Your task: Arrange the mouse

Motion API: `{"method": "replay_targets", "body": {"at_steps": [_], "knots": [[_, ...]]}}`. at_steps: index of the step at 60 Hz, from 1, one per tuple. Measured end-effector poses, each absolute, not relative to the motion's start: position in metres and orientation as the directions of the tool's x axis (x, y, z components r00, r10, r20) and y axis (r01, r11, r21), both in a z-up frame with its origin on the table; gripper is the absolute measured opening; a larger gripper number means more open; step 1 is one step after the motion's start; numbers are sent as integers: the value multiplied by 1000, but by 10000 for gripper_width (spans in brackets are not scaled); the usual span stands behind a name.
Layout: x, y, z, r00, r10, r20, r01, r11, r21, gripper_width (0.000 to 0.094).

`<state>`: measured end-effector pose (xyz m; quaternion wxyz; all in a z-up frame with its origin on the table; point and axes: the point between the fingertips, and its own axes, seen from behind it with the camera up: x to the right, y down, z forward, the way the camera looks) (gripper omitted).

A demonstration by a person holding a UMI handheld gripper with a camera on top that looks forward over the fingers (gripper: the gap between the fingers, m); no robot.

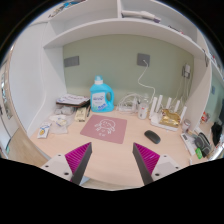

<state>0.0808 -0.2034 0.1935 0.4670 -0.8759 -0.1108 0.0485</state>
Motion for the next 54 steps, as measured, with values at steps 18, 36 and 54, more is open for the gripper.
{"method": "replay_targets", "body": {"at_steps": [18, 36, 54], "knots": [[179, -184, 104, 993, 111, 47, 109, -667, -737, 850], [288, -65, 23, 989, 16, 149, 121, -667, -735, 848], [298, 30, -14, 997, 44, 55, 71, -678, -731, 852]]}}
